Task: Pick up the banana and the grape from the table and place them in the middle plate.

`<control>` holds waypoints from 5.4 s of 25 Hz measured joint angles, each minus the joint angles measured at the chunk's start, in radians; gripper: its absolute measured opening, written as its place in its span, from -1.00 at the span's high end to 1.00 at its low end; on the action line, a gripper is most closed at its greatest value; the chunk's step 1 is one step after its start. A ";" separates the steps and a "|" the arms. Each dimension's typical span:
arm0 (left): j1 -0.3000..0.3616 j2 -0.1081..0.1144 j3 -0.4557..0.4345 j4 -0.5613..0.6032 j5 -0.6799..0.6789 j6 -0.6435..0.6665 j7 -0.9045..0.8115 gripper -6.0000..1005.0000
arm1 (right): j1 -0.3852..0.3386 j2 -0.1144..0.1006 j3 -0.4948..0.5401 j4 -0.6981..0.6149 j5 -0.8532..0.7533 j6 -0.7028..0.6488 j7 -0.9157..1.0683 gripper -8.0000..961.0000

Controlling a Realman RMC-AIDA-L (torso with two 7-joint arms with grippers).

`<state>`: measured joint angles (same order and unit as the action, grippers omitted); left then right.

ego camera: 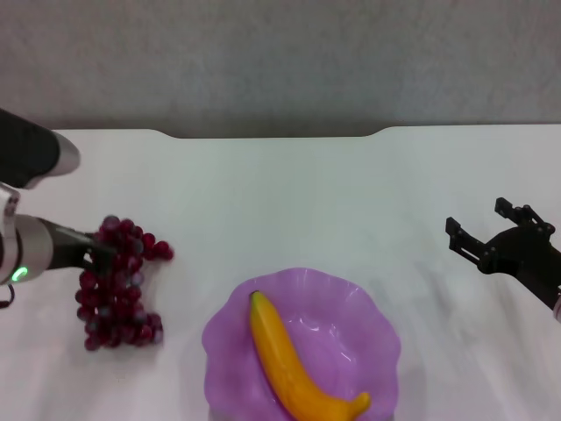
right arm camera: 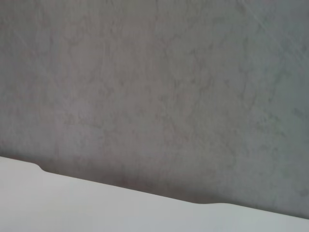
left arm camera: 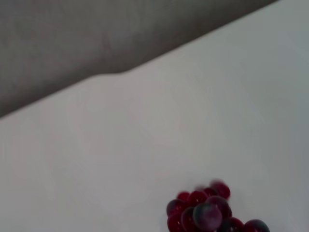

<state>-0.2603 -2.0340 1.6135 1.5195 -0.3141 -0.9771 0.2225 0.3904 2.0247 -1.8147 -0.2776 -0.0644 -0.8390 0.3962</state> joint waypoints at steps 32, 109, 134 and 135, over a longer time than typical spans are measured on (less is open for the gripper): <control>-0.068 0.000 0.061 0.498 -0.228 -0.544 0.255 0.65 | 0.005 0.001 -0.002 -0.002 -0.004 0.004 -0.005 -0.85; 0.200 0.001 0.357 -0.186 -0.106 1.339 0.111 -0.76 | 0.002 0.001 -0.026 -0.011 0.000 0.012 -0.001 -0.85; -0.083 -0.016 0.367 -1.277 -0.141 1.935 -0.410 -0.76 | 0.001 0.003 -0.029 -0.055 0.013 0.001 -0.001 -0.85; -0.085 -0.016 0.366 -1.279 -0.147 1.923 -0.411 -0.76 | 0.001 0.003 -0.029 -0.055 0.014 0.001 -0.001 -0.85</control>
<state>-0.3449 -2.0499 1.9799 0.2409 -0.4609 0.9464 -0.1880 0.3913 2.0278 -1.8439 -0.3324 -0.0508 -0.8377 0.3956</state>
